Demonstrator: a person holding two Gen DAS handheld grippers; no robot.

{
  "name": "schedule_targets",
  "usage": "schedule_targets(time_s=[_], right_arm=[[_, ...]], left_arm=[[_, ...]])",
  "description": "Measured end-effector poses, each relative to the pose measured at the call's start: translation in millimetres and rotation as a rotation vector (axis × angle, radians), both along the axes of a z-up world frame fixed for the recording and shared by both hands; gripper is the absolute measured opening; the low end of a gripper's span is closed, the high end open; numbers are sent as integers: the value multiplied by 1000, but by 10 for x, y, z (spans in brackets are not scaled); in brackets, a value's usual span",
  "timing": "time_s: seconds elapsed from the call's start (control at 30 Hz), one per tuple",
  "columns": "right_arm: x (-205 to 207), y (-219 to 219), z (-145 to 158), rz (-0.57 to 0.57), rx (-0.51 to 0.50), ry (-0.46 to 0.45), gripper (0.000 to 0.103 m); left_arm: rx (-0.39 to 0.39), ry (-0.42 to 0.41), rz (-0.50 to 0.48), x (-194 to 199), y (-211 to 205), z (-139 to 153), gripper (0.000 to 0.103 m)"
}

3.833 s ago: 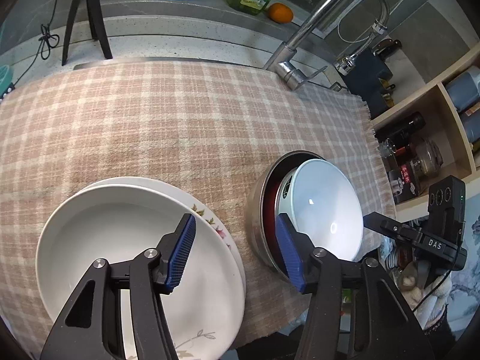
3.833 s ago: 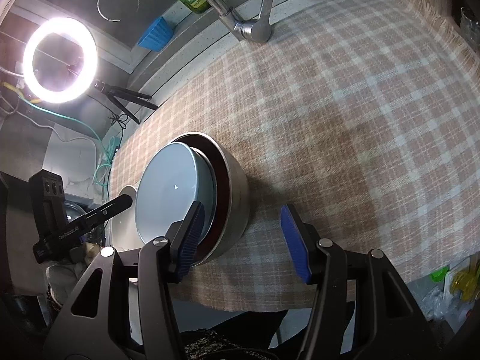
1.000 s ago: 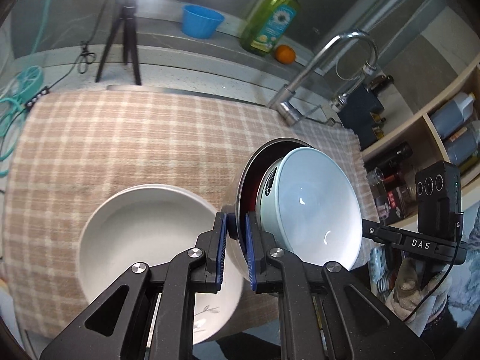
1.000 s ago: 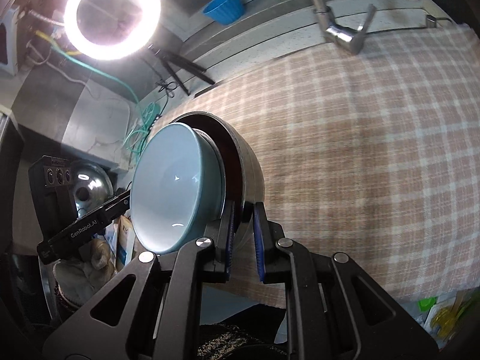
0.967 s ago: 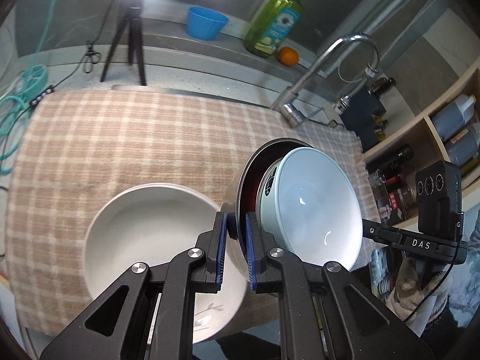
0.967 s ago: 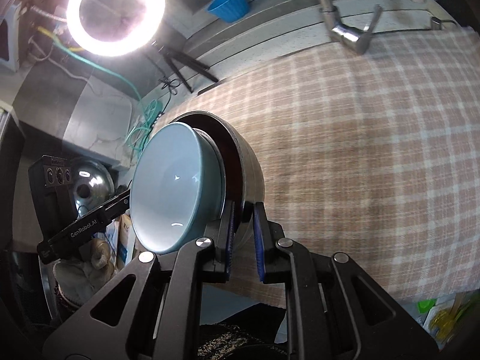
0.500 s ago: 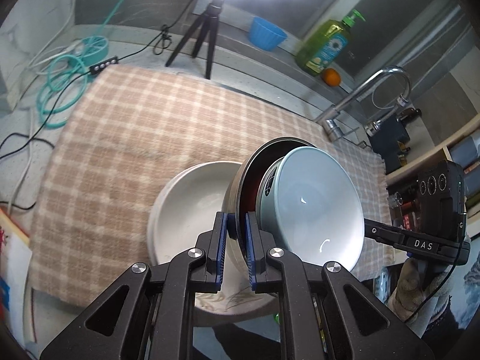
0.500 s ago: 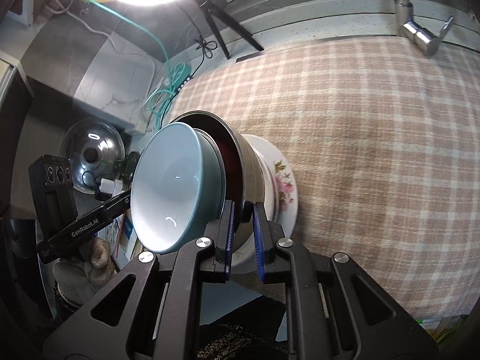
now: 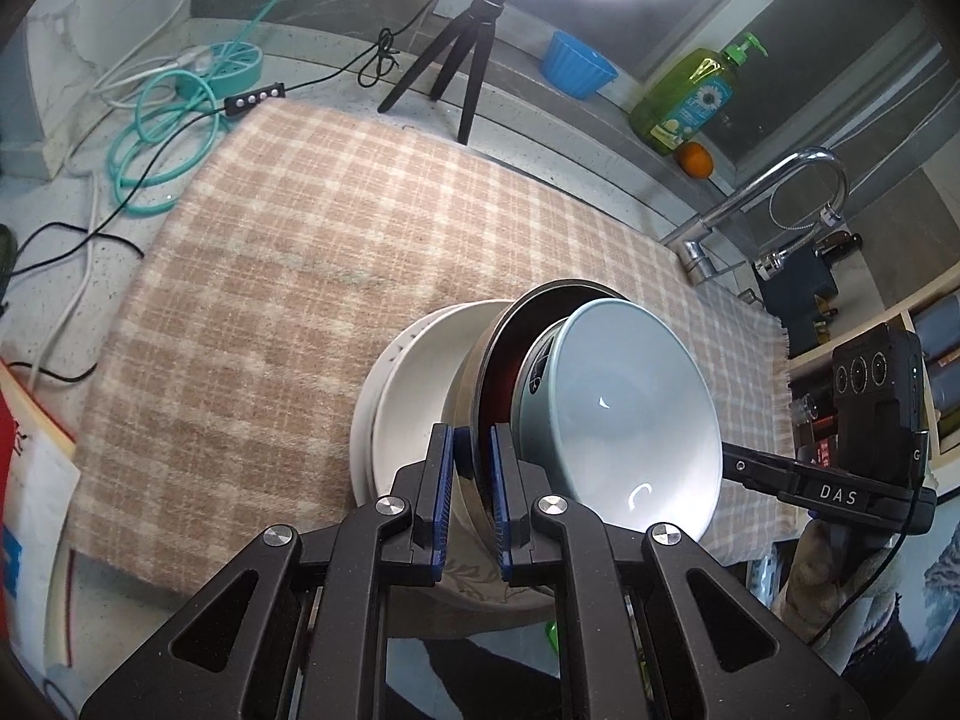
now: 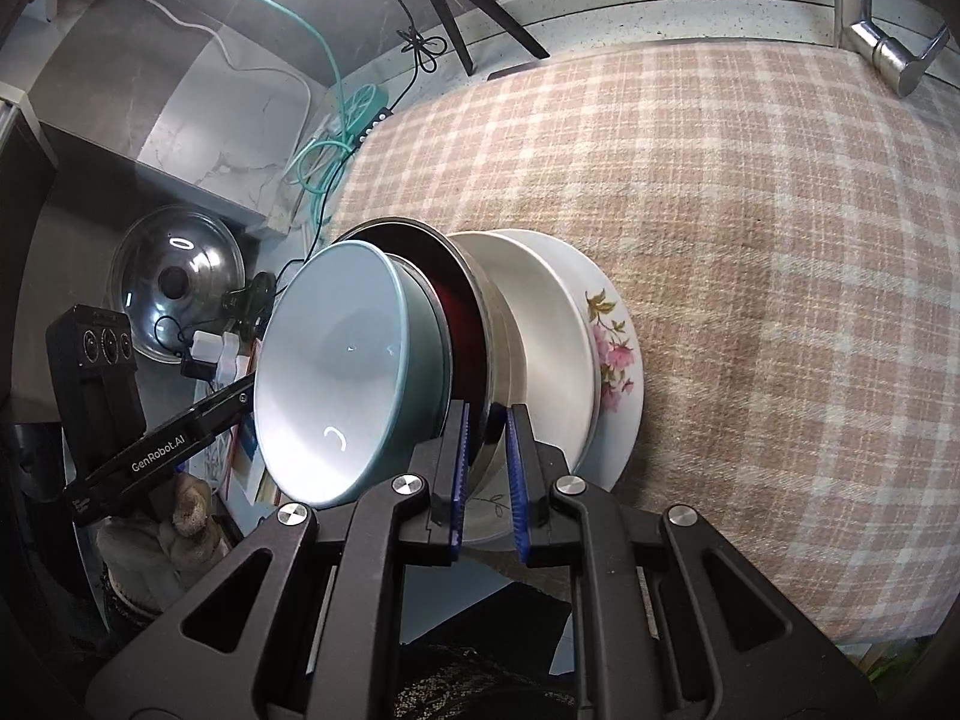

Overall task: Organize plates and bowls
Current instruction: 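Lift the nested steel bowl and lower it onto the plate stack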

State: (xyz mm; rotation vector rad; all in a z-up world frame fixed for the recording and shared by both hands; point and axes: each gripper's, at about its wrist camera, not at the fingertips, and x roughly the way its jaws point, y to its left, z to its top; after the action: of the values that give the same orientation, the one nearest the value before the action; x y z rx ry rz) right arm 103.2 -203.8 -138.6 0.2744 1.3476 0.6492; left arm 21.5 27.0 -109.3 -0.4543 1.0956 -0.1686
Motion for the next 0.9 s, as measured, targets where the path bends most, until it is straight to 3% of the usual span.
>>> schedule_targets(time_s=[0.9], right_arm=[[47, 30, -64, 13, -8, 22, 14]], left_arm=[[17, 25, 2, 75, -2, -86, 8]])
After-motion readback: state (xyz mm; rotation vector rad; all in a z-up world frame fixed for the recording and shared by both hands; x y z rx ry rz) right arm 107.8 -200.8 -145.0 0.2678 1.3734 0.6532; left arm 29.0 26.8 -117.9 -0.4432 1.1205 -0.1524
